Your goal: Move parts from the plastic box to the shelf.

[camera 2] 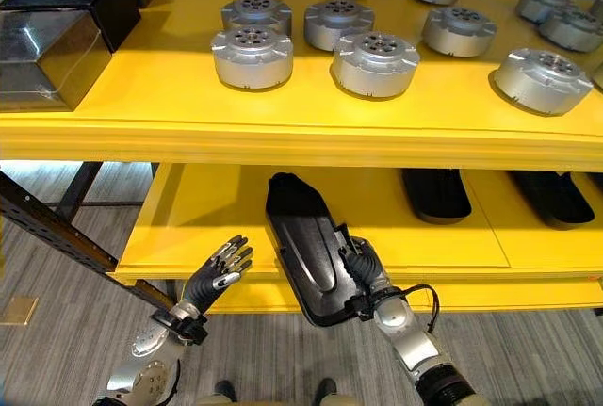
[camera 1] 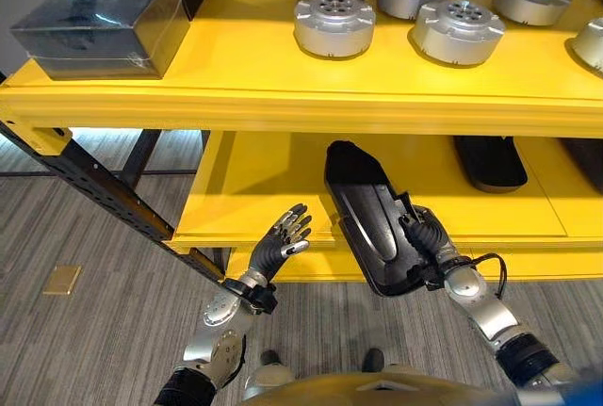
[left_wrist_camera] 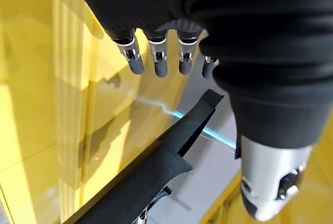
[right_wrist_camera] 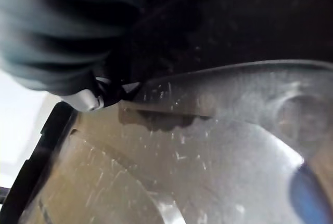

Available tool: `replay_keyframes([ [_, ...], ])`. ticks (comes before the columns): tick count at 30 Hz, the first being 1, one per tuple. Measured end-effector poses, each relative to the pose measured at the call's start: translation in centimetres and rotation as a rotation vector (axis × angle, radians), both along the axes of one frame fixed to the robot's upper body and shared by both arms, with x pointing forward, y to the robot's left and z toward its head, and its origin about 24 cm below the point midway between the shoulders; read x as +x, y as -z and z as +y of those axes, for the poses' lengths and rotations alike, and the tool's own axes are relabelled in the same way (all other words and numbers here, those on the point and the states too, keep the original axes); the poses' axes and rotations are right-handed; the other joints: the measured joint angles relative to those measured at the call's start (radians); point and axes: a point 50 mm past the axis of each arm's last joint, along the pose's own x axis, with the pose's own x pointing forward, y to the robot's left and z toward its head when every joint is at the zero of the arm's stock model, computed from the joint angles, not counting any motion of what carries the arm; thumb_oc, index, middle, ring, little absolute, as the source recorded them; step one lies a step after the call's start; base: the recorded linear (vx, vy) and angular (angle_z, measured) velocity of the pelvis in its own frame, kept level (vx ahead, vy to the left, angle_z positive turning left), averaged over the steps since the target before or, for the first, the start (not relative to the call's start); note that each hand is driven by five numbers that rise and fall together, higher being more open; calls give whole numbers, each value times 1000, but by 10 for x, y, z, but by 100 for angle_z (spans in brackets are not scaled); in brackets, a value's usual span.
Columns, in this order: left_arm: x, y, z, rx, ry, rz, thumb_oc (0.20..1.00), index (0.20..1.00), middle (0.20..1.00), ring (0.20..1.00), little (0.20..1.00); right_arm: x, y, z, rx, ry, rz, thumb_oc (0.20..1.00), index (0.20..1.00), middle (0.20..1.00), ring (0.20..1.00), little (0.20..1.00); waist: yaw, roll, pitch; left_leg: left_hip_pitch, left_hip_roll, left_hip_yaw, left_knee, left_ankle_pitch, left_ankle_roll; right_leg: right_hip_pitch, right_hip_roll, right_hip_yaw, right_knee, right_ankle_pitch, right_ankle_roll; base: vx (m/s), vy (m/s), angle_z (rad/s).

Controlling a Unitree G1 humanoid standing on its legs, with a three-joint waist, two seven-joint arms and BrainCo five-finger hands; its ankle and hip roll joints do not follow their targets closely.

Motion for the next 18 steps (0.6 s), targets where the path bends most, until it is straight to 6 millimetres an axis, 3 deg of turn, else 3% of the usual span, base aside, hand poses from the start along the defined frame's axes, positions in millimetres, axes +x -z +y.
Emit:
replay_keyframes([
  [5, 1, 2, -3, -1, 19, 30, 1000, 1000, 1000, 1000, 1000, 23, -7, 18, 71, 32, -21, 200, 200, 200, 200, 200, 15, 17, 31, -5, -1, -13, -2, 0, 0, 3, -1, -19, 0, -5, 0, 42, -20, 10],
  [8, 12, -5, -8, 6, 46, 5, 1000, 1000, 1000, 1000, 1000, 43, -13, 11, 81, 116, -18, 200, 200, 200, 200, 200, 35, 23, 39, -24, -3, -29, 4, 0, 0, -1, -4, -36, 1, -6, 1, -24, -33, 17],
  [14, 35, -23, -12, 32, 86, -50, 1000, 1000, 1000, 1000, 1000, 87, -60, 5, 108, 199, -132, 200, 200, 200, 200, 200, 52, 42, 105, -108, -1, -53, 49, 0, 2, -71, -16, -47, 38, -4, -2, -77, -9, 8],
  [18, 47, -35, -15, 23, 104, -86, 1000, 1000, 1000, 1000, 1000, 106, -73, -2, 90, 270, -121, 200, 200, 200, 200, 200, 58, 45, 152, -142, -1, -63, 67, -2, 4, -100, -22, -55, 59, -6, -6, -36, 11, 7],
])
